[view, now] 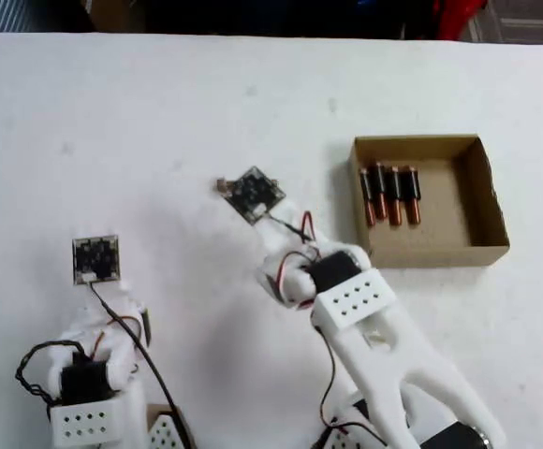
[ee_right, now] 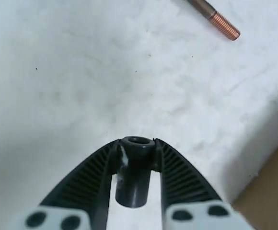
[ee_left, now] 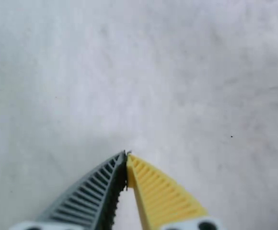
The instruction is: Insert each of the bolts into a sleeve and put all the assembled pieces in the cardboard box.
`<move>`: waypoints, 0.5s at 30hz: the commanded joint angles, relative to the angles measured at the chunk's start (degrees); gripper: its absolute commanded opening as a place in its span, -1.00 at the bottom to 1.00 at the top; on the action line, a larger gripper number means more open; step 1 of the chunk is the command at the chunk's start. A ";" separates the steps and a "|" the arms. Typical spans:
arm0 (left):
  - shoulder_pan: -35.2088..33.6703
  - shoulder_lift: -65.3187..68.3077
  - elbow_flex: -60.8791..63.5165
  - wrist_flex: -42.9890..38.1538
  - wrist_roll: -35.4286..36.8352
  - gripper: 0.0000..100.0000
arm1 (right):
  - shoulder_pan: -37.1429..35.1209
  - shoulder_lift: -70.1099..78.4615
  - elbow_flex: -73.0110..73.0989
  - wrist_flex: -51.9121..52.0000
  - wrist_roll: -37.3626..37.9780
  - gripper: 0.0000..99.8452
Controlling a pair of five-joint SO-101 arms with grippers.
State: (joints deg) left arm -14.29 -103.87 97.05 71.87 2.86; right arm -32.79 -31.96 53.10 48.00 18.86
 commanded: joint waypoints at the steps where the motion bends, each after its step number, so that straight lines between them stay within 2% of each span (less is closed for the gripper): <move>1: -0.31 -0.31 0.00 0.09 -0.70 -0.95 | 0.48 -1.71 2.90 -7.16 0.62 -0.97; 9: -0.13 -0.31 0.00 0.00 -0.70 -0.95 | 4.97 0.13 5.27 -15.08 0.53 -0.97; 15: -0.13 -0.31 0.00 0.00 -0.70 -0.95 | 4.44 5.49 5.27 -18.42 0.53 -0.96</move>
State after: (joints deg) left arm -14.29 -103.87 97.05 71.87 2.86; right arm -28.48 -27.38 58.90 32.35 18.86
